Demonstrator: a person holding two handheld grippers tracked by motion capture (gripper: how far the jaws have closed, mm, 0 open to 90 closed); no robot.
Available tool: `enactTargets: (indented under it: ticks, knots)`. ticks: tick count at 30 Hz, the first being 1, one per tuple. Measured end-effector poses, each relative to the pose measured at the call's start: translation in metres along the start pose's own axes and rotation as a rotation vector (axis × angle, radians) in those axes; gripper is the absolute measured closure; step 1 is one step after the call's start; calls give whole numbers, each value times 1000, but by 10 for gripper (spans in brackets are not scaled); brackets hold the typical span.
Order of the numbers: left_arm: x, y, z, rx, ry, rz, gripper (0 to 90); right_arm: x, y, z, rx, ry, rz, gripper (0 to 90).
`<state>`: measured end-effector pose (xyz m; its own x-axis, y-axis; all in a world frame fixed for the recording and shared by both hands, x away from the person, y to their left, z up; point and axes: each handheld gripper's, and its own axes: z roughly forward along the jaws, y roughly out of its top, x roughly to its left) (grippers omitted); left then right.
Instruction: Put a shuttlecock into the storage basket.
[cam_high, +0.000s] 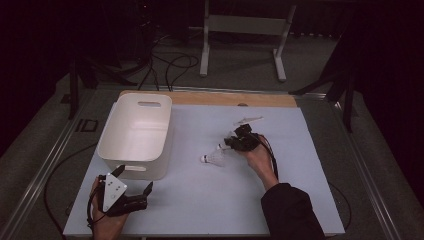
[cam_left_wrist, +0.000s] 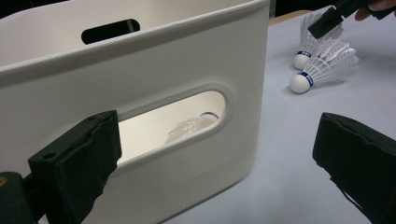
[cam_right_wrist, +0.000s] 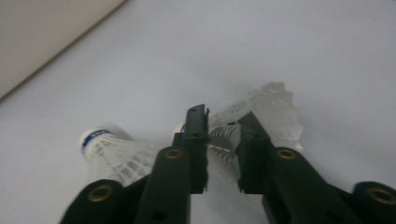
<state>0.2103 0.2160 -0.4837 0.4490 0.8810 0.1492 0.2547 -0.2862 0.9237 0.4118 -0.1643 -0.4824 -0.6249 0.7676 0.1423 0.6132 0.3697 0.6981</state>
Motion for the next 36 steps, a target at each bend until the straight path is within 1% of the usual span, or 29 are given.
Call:
enactTargets:
  ticks: [2,4,8,11,18,36]
  knots:
    - [0,0,0,0,0,-1,16,2,1,-1,-8,7,-8,857]
    - [0,0,0,0,0,-1,17,5,2,-2,-15,-1,-23,893]
    - [0,0,0,0,0,0,16,7,3,-4,-26,-21,-50,897]
    - [0,0,0,0,0,-1,17,8,4,-5,-33,-34,-55,897]
    - [0,0,0,0,-1,-1,17,9,5,-7,-44,-52,-58,898]
    - [0,0,0,-1,1,0,17,10,7,-12,-74,-77,-51,897]
